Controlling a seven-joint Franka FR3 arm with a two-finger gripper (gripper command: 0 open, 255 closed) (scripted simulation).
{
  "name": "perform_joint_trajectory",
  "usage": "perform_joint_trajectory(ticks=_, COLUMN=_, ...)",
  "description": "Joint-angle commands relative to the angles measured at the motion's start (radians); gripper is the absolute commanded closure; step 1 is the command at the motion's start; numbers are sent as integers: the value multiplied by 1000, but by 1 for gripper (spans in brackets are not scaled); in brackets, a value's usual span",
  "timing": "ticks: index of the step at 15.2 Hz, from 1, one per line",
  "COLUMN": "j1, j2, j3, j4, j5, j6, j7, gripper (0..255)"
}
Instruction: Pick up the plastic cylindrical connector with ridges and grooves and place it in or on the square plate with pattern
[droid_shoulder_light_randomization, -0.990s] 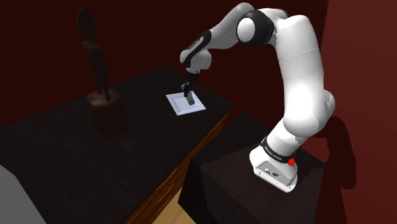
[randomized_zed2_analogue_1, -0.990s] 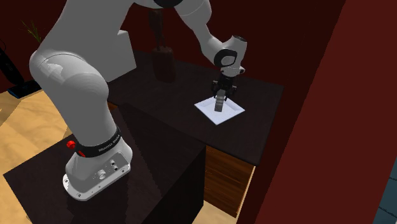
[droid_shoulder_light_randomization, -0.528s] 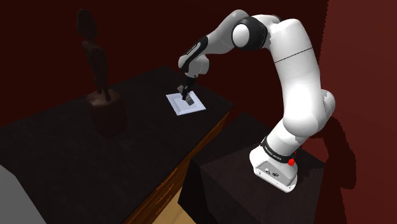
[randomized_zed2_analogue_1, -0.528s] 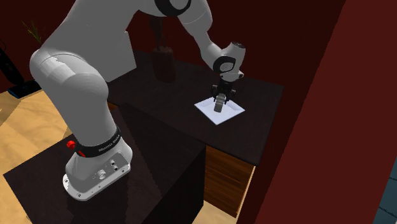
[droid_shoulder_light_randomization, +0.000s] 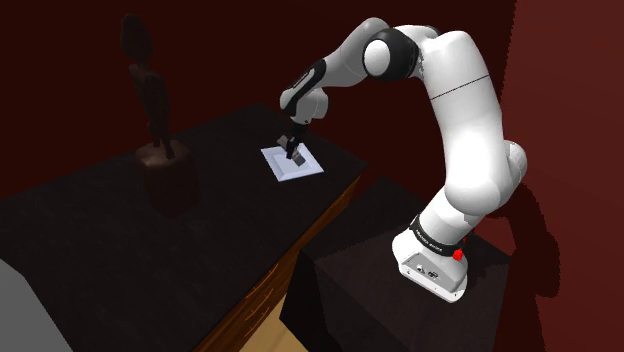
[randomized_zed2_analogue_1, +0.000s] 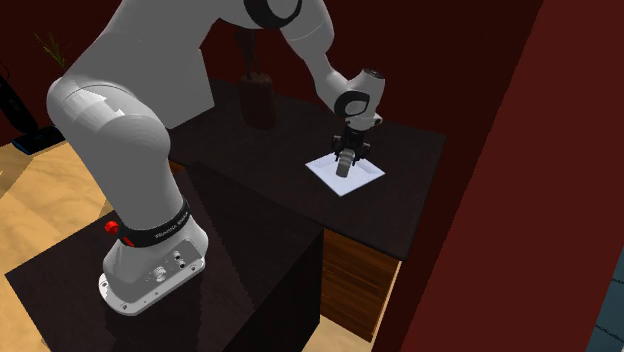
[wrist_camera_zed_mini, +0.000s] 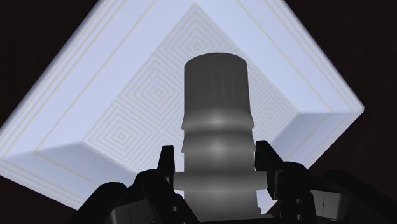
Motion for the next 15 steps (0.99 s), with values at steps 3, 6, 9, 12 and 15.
perform_joint_trajectory(ticks=3, j1=-1, j2=8, j3=-2, j4=-8, j5=0, j6=2, j7=0, gripper=0)
perform_joint_trajectory(ticks=6, j1=-3, j2=9, j3=-3, j4=-1, j5=-2, j6=-5, j7=0, gripper=0)
perform_joint_trajectory(ticks=9, j1=0, j2=-70, j3=-22, j4=-24, j5=-18, j6=-61, j7=9, gripper=0)
perform_joint_trajectory(ticks=12, j1=0, j2=-90, j3=-26, j4=-28, j5=-23, j6=-77, j7=12, gripper=0)
perform_joint_trajectory(ticks=15, j1=0, j2=-90, j3=-26, j4=-28, j5=-23, j6=-77, j7=12, gripper=0)
